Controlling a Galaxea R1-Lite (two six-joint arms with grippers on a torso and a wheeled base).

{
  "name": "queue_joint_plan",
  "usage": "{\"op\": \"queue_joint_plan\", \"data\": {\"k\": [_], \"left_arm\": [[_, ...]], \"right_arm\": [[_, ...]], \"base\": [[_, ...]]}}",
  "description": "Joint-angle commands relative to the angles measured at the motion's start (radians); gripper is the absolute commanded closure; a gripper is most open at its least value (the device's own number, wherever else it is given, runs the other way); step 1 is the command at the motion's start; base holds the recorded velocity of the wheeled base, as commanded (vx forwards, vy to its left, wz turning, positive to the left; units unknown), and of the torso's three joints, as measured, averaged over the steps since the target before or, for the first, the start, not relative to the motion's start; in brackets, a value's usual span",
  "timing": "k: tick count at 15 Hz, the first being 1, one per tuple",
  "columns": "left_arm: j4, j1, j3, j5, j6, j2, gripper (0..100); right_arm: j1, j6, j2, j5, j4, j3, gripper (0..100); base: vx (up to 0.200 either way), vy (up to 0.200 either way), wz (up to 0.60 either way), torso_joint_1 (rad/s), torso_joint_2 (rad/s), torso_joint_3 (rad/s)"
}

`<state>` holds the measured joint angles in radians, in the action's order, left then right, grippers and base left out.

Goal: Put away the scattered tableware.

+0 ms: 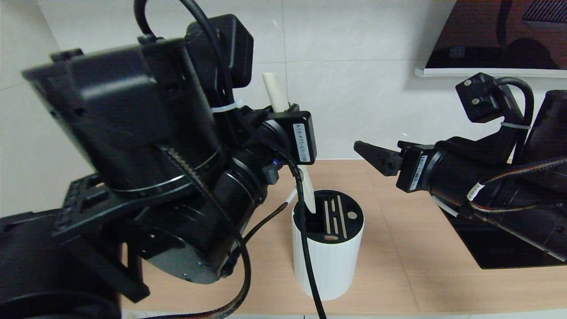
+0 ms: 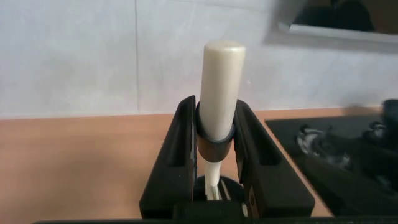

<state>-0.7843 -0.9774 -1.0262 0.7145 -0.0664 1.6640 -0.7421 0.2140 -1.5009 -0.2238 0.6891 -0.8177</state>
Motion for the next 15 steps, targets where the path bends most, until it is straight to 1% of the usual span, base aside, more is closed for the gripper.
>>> {"op": "queue_joint_plan", "data": {"k": [1, 7, 11, 15], "left_arm": [[-0.047, 0.000, 0.023, 0.003, 0.020, 0.045, 100], [-0.059, -0.001, 0.028, 0.010, 0.017, 0.077, 100], [-0.090, -0.006, 0.029, 0.010, 0.016, 0.109, 100], [-0.090, -0.012, 0.031, 0.010, 0.002, 0.148, 100]], "right_arm": [[0.000, -0.001, -0.010, 0.000, 0.000, 0.000, 0], [0.000, 0.001, -0.012, 0.000, 0.001, 0.000, 0], [0.000, 0.001, -0.016, 0.000, 0.001, 0.002, 0], [0.000, 0.001, -0.021, -0.002, 0.000, 0.000, 0]], "base": [[0.000, 0.000, 0.00, 0.000, 0.00, 0.000], [0.000, 0.000, 0.00, 0.000, 0.00, 0.000], [0.000, 0.000, 0.00, 0.000, 0.00, 0.000], [0.000, 0.000, 0.00, 0.000, 0.00, 0.000]]}}
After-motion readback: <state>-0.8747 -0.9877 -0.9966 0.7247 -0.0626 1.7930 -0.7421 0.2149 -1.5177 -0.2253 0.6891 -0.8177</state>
